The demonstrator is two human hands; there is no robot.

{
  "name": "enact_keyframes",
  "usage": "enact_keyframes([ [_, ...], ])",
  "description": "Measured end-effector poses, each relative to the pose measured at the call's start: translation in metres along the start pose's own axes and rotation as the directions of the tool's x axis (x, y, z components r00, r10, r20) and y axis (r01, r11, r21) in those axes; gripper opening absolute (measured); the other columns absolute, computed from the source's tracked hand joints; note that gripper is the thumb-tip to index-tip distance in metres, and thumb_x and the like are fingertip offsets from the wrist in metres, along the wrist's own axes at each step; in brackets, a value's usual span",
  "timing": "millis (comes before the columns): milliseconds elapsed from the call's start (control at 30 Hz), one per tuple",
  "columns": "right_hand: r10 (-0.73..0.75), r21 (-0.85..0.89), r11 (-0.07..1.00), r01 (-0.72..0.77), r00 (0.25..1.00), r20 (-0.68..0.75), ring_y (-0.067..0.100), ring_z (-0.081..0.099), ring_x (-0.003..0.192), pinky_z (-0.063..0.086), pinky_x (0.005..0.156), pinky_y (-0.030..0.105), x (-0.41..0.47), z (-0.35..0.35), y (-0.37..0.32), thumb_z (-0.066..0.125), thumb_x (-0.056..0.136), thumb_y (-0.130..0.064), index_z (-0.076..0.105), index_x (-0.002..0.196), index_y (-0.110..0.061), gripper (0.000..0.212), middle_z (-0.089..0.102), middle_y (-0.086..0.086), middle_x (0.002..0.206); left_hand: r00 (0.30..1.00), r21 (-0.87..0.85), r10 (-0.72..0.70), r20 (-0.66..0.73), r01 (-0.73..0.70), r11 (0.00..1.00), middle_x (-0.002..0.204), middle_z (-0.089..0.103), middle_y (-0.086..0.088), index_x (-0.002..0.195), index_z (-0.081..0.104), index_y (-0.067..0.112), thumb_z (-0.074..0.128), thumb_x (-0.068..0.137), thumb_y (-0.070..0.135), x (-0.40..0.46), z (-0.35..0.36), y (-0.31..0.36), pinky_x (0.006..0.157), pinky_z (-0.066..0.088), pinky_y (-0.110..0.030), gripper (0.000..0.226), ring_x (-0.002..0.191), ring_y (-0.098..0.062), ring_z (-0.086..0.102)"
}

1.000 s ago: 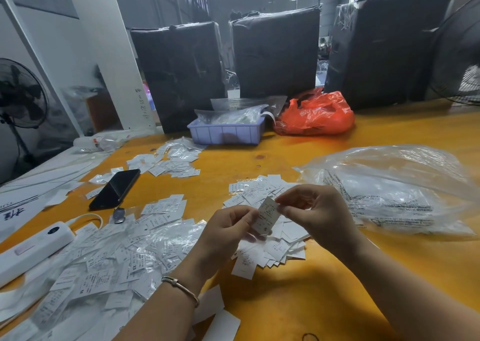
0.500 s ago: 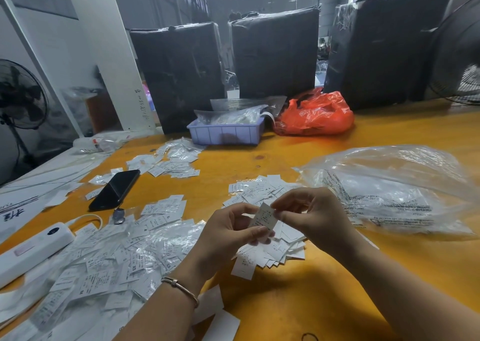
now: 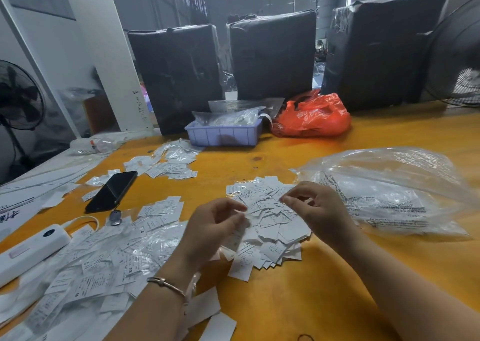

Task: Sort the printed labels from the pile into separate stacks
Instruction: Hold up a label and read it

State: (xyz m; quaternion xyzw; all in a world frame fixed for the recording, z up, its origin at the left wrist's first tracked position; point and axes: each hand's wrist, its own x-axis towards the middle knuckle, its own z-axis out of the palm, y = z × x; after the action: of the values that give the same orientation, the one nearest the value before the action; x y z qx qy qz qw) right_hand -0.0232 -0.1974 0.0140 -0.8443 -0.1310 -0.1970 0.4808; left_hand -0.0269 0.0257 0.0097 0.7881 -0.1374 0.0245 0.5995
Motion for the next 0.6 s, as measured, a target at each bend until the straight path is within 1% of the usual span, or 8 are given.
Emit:
enact_keyframes([
  [67, 0.001, -0.165, 0.986, -0.001, 1.000, 0.002, 0.014, 0.061, 0.082, 0.051, 0.072, 0.031, 0.001, -0.003, 0.009, 0.071, 0.082, -0.012, 0.073, 0.091, -0.015, 0.009, 0.068, -0.002, 0.088, 0.982, 0.151, -0.007, -0.189, 0.036, 0.988, 0.081, 0.074, 0.000, 0.089, 0.071, 0.020, 0.064, 0.090, 0.006, 0.003, -0.010, -0.004, 0.059, 0.051, -0.017, 0.016, 0.078, -0.015, 0.071],
  [133, 0.004, -0.241, 0.970, 0.024, 0.993, 0.115, 0.013, 0.058, 0.092, 0.048, 0.080, 0.030, 0.000, -0.001, 0.014, 0.076, 0.077, -0.016, 0.072, 0.096, -0.021, 0.019, 0.064, -0.005, 0.097, 0.934, 0.386, 0.007, -0.356, 0.141, 0.912, 0.077, 0.069, 0.004, 0.080, 0.069, 0.023, 0.059, 0.089, 0.010, 0.006, -0.018, -0.009, 0.054, 0.045, -0.025, 0.019, 0.073, -0.015, 0.065],
  [233, -0.035, -0.253, 0.960, 0.115, 0.953, 0.302, 0.007, 0.048, 0.104, 0.041, 0.090, 0.028, -0.002, 0.007, 0.014, 0.082, 0.069, -0.035, 0.070, 0.101, -0.029, 0.035, 0.057, -0.014, 0.104, 0.903, 0.611, -0.002, -0.429, 0.292, 0.736, 0.066, 0.062, -0.003, 0.069, 0.061, 0.016, 0.051, 0.088, 0.018, 0.009, -0.027, -0.017, 0.055, 0.037, -0.029, 0.022, 0.062, -0.024, 0.053],
  [300, -0.062, -0.285, 0.942, 0.177, 0.927, 0.369, 0.005, 0.046, 0.103, 0.040, 0.088, 0.027, -0.003, 0.011, 0.014, 0.082, 0.067, -0.046, 0.070, 0.101, -0.032, 0.039, 0.056, -0.017, 0.105, 0.889, 0.676, -0.011, -0.457, 0.356, 0.646, 0.057, 0.051, -0.002, 0.060, 0.053, 0.014, 0.051, 0.086, 0.020, 0.008, -0.031, -0.019, 0.054, 0.031, -0.029, 0.027, 0.055, -0.021, 0.042],
  [333, -0.069, -0.300, 0.934, 0.196, 0.920, 0.385, 0.005, 0.046, 0.102, 0.041, 0.086, 0.027, -0.003, 0.012, 0.013, 0.080, 0.068, -0.048, 0.071, 0.100, -0.032, 0.038, 0.057, -0.017, 0.104, 0.883, 0.696, -0.011, -0.468, 0.377, 0.612, 0.056, 0.049, -0.001, 0.059, 0.052, 0.014, 0.051, 0.086, 0.020, 0.008, -0.032, -0.020, 0.056, 0.032, -0.029, 0.028, 0.056, -0.020, 0.041],
  [400, -0.094, -0.312, 0.922, 0.229, 0.915, 0.391, 0.004, 0.047, 0.099, 0.042, 0.083, 0.028, -0.004, 0.014, 0.013, 0.078, 0.071, -0.047, 0.073, 0.095, -0.031, 0.029, 0.058, -0.017, 0.100, 0.883, 0.742, 0.001, -0.469, 0.393, 0.544, 0.065, 0.057, 0.001, 0.065, 0.062, 0.017, 0.051, 0.087, 0.023, 0.008, -0.032, -0.019, 0.067, 0.041, -0.031, 0.025, 0.067, -0.020, 0.049],
  [467, -0.134, -0.296, 0.921, 0.253, 0.921, 0.367, 0.004, 0.049, 0.094, 0.042, 0.080, 0.028, -0.005, 0.016, 0.012, 0.077, 0.076, -0.042, 0.075, 0.087, -0.027, 0.019, 0.059, -0.017, 0.093, 0.890, 0.769, 0.011, -0.456, 0.388, 0.508, 0.086, 0.063, 0.001, 0.078, 0.069, 0.023, 0.051, 0.088, 0.025, 0.009, -0.030, -0.018, 0.080, 0.042, -0.036, 0.020, 0.085, -0.020, 0.049],
  [600, -0.130, -0.286, 0.931, 0.228, 0.937, 0.324, 0.006, 0.053, 0.089, 0.044, 0.077, 0.030, -0.005, 0.017, 0.011, 0.075, 0.080, -0.031, 0.076, 0.078, -0.018, 0.014, 0.066, -0.012, 0.088, 0.930, 0.774, 0.030, -0.368, 0.288, 0.564, 0.113, 0.057, 0.005, 0.090, 0.068, 0.030, 0.057, 0.085, 0.026, 0.008, -0.021, -0.018, 0.091, 0.037, -0.040, 0.013, 0.113, -0.020, 0.043],
])
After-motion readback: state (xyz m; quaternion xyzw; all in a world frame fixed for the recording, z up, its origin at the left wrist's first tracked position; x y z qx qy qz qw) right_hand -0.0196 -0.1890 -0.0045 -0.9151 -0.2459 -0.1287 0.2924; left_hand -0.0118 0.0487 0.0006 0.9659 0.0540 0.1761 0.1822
